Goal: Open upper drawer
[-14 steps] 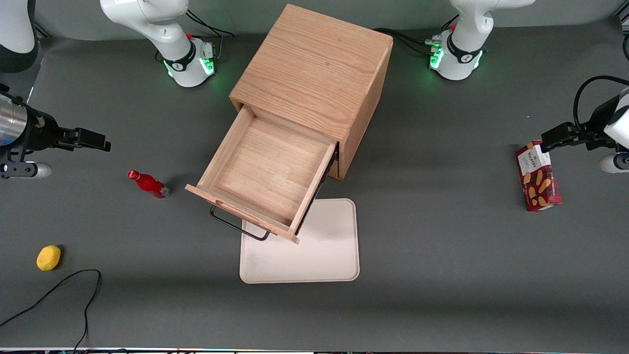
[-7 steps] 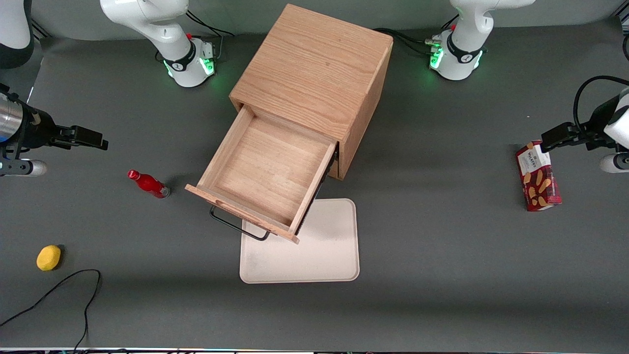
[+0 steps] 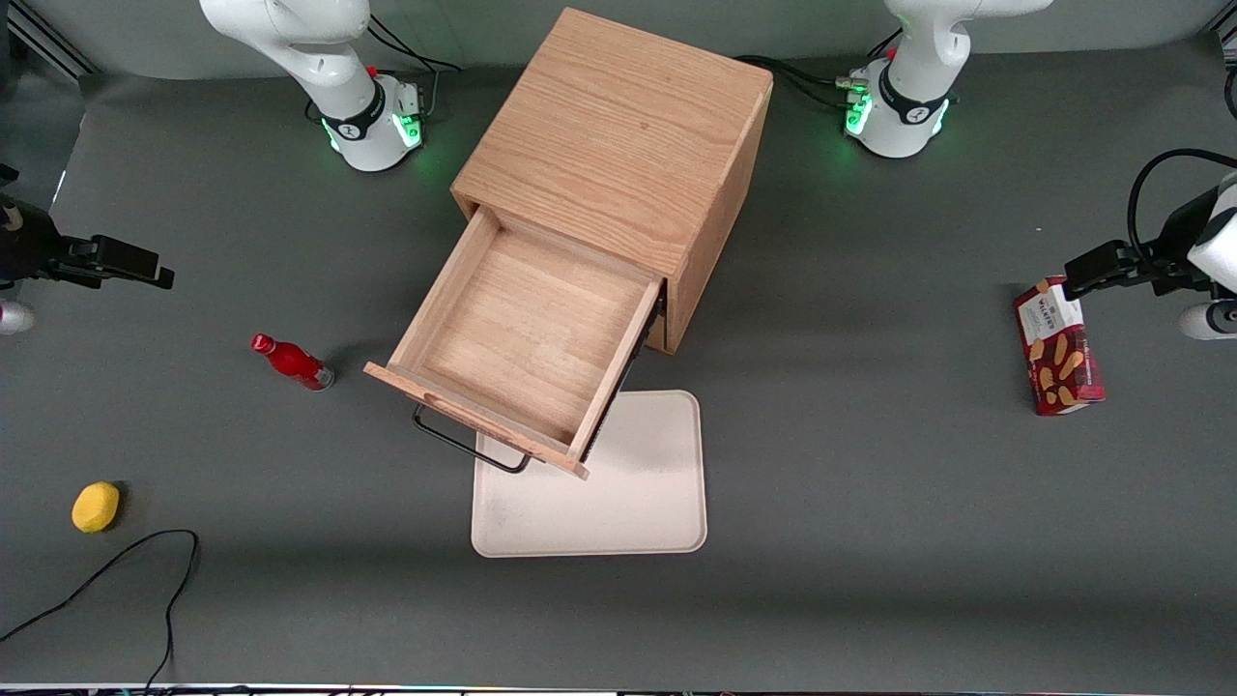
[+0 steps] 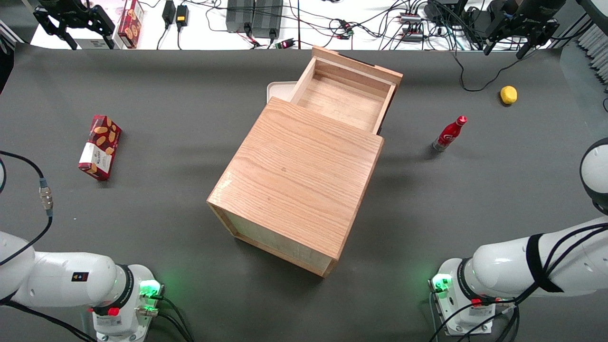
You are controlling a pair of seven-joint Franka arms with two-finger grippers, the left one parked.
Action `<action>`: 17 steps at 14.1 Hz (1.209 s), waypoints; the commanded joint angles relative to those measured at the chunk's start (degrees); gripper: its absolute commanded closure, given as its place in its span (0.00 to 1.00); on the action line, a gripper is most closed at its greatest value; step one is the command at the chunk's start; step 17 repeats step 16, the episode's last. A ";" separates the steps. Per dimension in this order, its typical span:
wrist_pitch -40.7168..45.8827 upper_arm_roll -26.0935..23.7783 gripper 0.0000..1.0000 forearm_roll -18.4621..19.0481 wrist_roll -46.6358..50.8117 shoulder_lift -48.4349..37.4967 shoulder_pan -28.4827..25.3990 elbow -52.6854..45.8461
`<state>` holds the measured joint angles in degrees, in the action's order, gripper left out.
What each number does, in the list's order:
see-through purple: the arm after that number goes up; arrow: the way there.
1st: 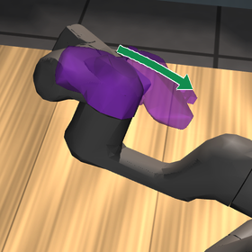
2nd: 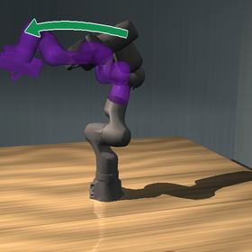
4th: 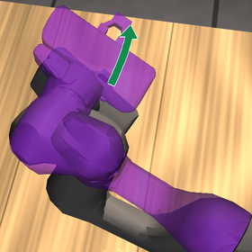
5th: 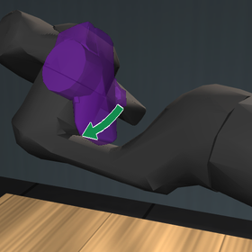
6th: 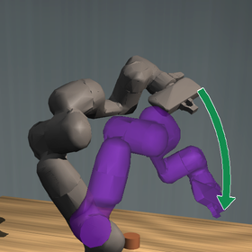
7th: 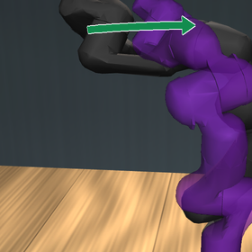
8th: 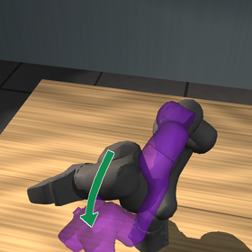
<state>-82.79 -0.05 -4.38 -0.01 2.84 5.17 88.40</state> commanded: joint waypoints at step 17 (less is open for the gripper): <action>0.08 -1.97 0.00 0.69 -1.04 1.37 -1.13 -3.06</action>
